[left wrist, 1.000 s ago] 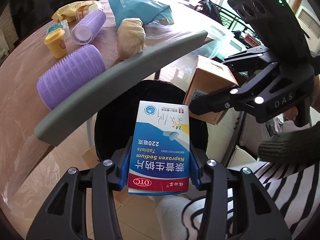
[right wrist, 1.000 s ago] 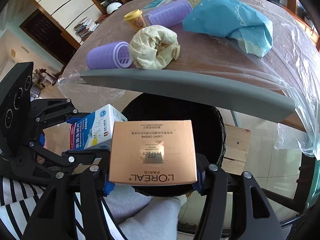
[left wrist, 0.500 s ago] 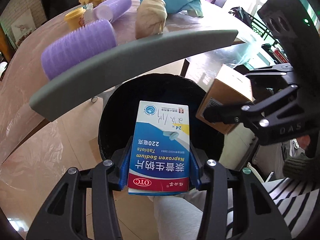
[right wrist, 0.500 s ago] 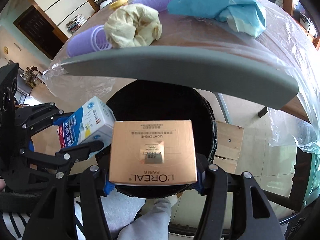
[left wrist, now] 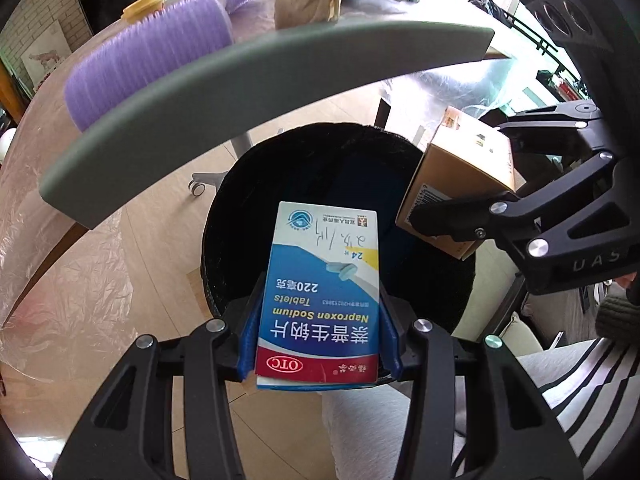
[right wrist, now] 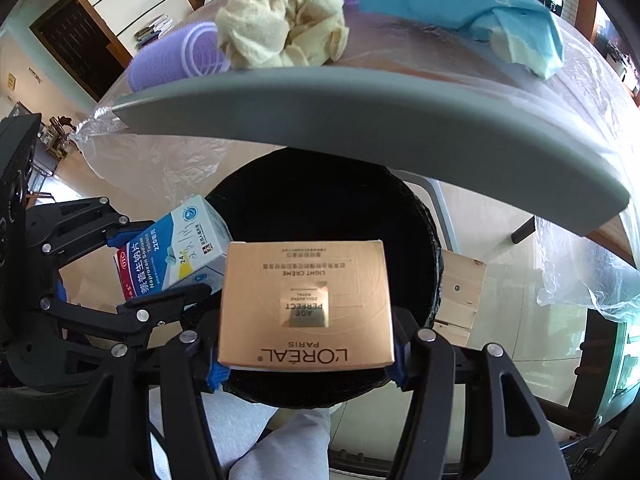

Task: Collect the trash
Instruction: 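Open both tools to drop the boxes into the black bin, then grasp the purple hair roller with left tool while right tool grasps the blue bag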

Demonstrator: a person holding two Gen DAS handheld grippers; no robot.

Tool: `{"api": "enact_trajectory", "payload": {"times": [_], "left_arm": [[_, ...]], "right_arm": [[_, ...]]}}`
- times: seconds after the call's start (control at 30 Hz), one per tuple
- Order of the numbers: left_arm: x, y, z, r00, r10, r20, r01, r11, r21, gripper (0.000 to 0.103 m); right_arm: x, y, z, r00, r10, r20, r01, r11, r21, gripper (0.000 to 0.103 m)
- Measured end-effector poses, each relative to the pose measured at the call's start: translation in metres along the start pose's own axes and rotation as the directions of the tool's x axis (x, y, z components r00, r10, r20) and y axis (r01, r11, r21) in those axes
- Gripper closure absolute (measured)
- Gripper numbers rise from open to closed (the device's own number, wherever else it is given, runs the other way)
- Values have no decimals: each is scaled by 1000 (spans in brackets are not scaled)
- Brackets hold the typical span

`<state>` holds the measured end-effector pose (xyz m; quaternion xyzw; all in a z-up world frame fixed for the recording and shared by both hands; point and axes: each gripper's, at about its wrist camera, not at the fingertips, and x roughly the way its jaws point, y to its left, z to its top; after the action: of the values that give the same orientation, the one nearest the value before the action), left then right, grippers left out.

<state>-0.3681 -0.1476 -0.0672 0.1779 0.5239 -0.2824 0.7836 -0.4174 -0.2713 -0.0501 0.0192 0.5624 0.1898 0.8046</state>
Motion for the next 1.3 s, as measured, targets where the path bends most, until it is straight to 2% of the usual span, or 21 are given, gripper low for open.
{"api": "enact_trajectory", "payload": {"times": [0.23,0.6,0.63,0.67,0.7,0.73,0.77,0.87,1.0,1.13,1.2,1.27,1.3], "left_arm": [[10,4,0,1000,6,-22,-6,1000,16,55],[25,4,9,999,19,-42,-17,999,41,54],[26,5,10,999,22,-40,-21,999,40,53],[27,7,11,999,32,-40,-31,999,33,43],[26,8,11,999,32,-32,-31,999,26,33],[25,8,11,999,29,-26,-28,999,22,29],[22,8,10,1000,23,-18,-23,1000,15,28],[17,9,10,1000,24,-17,-24,1000,1,28],[-6,11,6,999,16,28,-15,999,-28,28],[-52,14,5,992,7,125,2,998,-70,27],[-79,19,11,980,45,196,-25,995,-102,12],[-97,24,17,961,107,257,-74,988,-136,4],[-103,27,22,953,134,271,-94,984,-154,3]], "right_arm": [[13,4,-1,999,-40,-20,40,999,-26,46],[20,-9,-1,996,-78,-37,79,997,12,45],[20,-12,-1,996,-82,-37,83,996,17,45],[19,-14,-2,996,-85,-35,86,996,25,43],[19,-16,-2,996,-84,-36,85,996,34,35],[17,-17,-2,996,-79,-35,81,996,49,30],[15,-20,-3,997,-69,-29,71,995,68,25],[5,-25,-4,998,-58,-9,58,994,95,25],[-28,-27,-11,997,-64,53,60,994,89,25],[-79,-30,-12,983,-74,166,59,994,94,23],[-104,-32,-4,964,-119,239,98,990,97,13],[-123,-37,11,939,-167,301,139,984,113,8],[-130,-41,22,930,-179,322,148,982,121,5]]}}
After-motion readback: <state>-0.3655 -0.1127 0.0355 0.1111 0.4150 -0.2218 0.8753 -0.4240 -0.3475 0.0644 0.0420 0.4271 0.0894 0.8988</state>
